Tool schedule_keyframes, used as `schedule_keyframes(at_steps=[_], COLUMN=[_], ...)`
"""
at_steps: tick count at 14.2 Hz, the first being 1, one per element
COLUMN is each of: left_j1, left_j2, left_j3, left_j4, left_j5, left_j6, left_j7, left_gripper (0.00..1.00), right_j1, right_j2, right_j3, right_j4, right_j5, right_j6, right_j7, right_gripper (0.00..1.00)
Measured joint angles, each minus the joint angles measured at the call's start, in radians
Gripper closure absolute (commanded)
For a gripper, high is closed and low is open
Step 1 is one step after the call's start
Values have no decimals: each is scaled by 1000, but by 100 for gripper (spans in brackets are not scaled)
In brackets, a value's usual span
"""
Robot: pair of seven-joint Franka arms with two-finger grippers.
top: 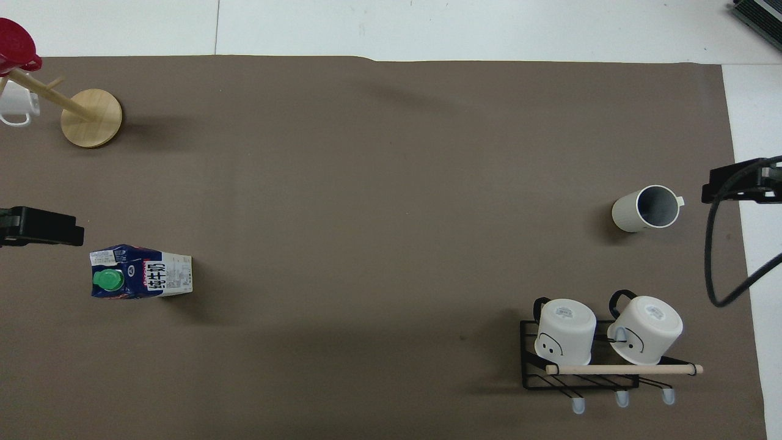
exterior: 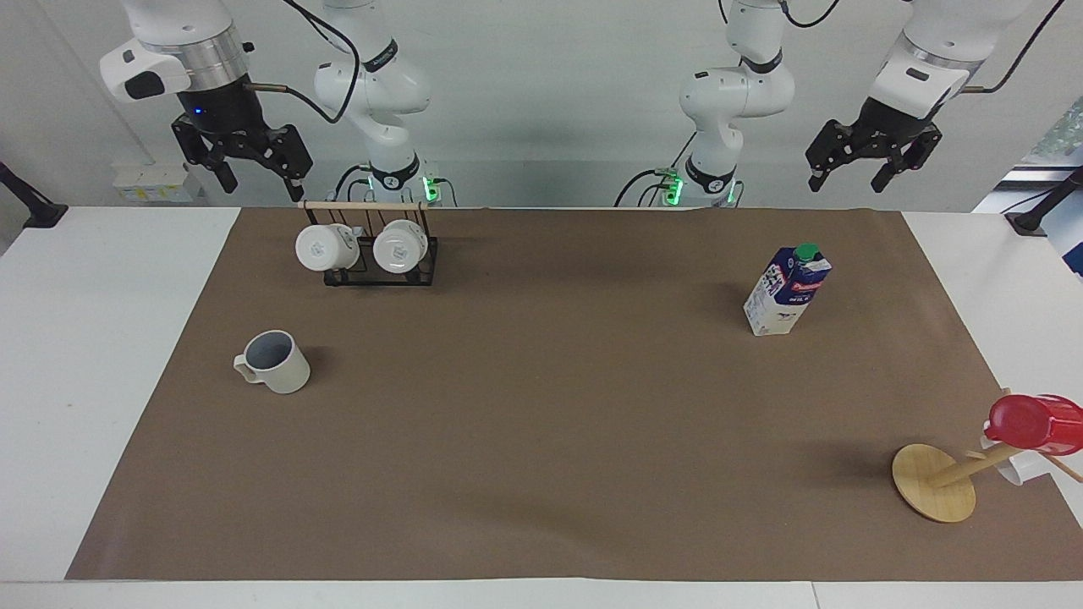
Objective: Place cup and milk on table
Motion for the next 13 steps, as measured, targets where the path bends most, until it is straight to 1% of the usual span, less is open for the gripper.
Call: schedule_keyframes(at_steps=[5, 13], left_j1=[0, 0], left_j2=[0, 0], left_j3=[0, 0], left_j4=[0, 0], left_j5=[0, 0], left_j6=[0, 0], left_j7=[0, 0], left_gripper=[0, 0], right_j1=[0, -6], right_j2=[0, -1], right_j3=[0, -9], right_j4=[0, 0], right_j5=[11, 11], right_j6=[-22, -23], right_j7=[0, 0], right_gripper=[0, 0])
